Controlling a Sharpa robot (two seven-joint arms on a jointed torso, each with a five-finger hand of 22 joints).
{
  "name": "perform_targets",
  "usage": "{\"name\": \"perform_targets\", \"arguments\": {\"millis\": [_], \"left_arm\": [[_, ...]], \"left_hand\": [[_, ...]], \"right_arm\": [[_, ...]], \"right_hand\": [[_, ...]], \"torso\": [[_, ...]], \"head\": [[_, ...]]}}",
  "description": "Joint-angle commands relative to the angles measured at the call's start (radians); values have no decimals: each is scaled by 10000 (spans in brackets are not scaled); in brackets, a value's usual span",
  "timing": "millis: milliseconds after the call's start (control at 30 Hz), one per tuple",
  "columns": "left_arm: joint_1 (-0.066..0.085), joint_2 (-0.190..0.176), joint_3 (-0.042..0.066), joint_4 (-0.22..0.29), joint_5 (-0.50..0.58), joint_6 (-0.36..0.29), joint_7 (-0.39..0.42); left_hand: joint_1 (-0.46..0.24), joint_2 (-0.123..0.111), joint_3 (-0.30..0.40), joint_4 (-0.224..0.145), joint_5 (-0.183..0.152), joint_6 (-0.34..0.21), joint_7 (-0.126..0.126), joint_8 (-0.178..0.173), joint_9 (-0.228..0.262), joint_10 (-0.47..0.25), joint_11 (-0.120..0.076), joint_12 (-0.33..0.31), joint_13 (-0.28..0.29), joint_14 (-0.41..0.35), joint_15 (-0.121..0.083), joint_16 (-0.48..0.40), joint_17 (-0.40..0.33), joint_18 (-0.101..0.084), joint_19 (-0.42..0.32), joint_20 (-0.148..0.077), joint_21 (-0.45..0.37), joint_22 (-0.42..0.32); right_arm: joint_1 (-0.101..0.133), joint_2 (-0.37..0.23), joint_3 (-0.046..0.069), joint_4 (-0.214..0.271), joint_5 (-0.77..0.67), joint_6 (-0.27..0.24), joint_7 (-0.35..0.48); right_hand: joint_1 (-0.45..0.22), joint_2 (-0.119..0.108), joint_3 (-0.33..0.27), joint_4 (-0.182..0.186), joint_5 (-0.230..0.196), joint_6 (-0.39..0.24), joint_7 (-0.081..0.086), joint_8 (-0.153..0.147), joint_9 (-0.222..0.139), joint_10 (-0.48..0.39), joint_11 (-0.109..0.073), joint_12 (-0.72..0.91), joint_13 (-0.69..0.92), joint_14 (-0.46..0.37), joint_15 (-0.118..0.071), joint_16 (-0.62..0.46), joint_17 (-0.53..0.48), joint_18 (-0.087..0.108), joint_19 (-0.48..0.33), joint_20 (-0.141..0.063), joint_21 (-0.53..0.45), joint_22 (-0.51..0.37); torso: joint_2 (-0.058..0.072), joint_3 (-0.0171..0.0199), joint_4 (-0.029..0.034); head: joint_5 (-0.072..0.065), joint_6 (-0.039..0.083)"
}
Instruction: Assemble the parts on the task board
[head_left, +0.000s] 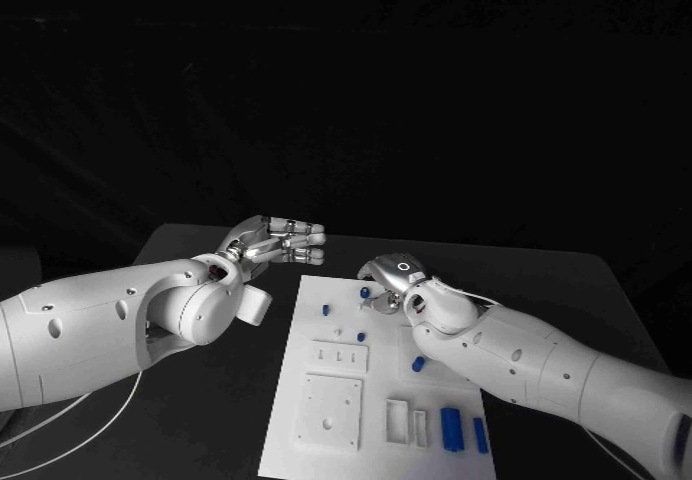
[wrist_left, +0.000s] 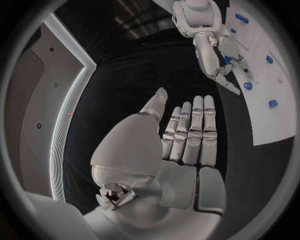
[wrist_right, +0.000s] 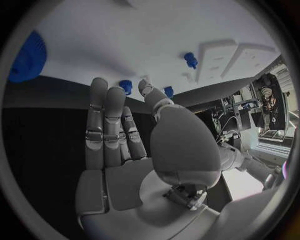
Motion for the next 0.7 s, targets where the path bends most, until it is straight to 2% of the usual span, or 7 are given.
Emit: {"name": "perform_targets", "arguments": {"millis": [33, 200, 267, 400, 500, 567, 700], "left_arm": [[45, -43, 9, -4, -49, 76, 71], [52, -135, 8, -2, -49, 69, 77], [53, -161, 7, -13, -49, 69, 81], [54, -176, 6, -56, -49, 76, 91], [54, -179, 4, -78, -49, 93, 98], [53, -180, 3, -91, -49, 113, 102], [51, -174, -1, -121, -49, 150, 110]], "left_hand": [[-50, -49, -46, -41, 24, -65, -18, 43, 8, -88, -4, 24, 13, -36, 42, 45, 14, -51, -67, 1, 34, -9], [-50, -49, -46, -41, 24, -65, -18, 43, 8, -88, -4, 24, 13, -36, 42, 45, 14, -51, -67, 1, 34, -9], [-50, -49, -46, -41, 24, -65, -18, 43, 8, -88, -4, 24, 13, -36, 42, 45, 14, -51, -67, 1, 34, -9], [-50, -49, -46, -41, 24, -65, -18, 43, 8, -88, -4, 24, 13, -36, 42, 45, 14, -51, -67, 1, 34, -9], [-36, -59, -43, -36, 30, -4, -23, 47, 11, -76, -8, 25, 13, -28, 39, 48, 15, -46, -63, 0, 35, -7], [-30, -50, -37, -34, 27, -1, -23, 45, 11, -60, -14, 25, 13, -22, 35, 50, 16, -46, -60, -1, 36, -6], [-30, -50, -37, -34, 27, -1, -23, 45, 11, -60, -14, 25, 13, -22, 35, 50, 16, -46, -60, -1, 36, -6]], "right_arm": [[30, -432, 173, 552, 530, -431, 231], [43, -1411, 667, 1576, 1044, -408, 318], [47, -1847, 852, 1920, 1197, -278, 381], [58, -2474, 1078, 2211, 1670, 159, 542], [64, -2761, 1154, 2251, 2083, 602, 643], [67, -2881, 1183, 2240, 2256, 927, 694], [68, -2964, 1212, 2143, 2421, 1486, 645]], "right_hand": [[-17, 128, 17, -102, 57, 341, 112, 18, 2, 527, -90, -41, 18, 38, -18, -53, 0, -5, 340, -28, -50, -7], [-666, 459, 573, -838, 201, 792, 350, 19, 8, 1699, -331, -33, 22, 76, -163, 68, 114, -155, 332, -177, 100, 162], [-1066, 470, 1019, -942, 700, 881, 338, 26, 44, 2922, -634, -53, 62, 47, -420, 491, 486, -224, 350, -419, 428, 477], [-1000, 349, 663, -1117, 658, 926, 190, 29, 43, 4490, -1166, 621, 576, -90, -756, 460, 660, -544, 191, -741, 494, 688], [-753, 650, -665, -945, 835, 728, 163, 65, 45, 3808, -1267, 3485, 3747, -6, -884, 635, 1094, -802, 194, -912, 617, 997], [-678, 702, -1229, -864, 1017, 620, 172, 73, 69, 2335, -1270, 6561, 7099, -223, -863, 1219, 2044, -744, 218, -888, 1122, 1501], [-686, 751, -1651, -812, 1210, 407, 223, 35, 61, 2494, -1202, 9029, 10038, -205, -725, 2403, 4883, -535, 248, -757, 2778, 2882]], "torso": [[-29, 28, -80], [-54, 69, -220], [-55, 78, -256], [-88, 113, -359], [-83, 138, -387], [-73, 157, -391], [-69, 154, -365]], "head": [[-42, 75], [-49, 169], [-79, 232], [-97, 246], [-124, 259], [-115, 250], [-165, 253]]}}
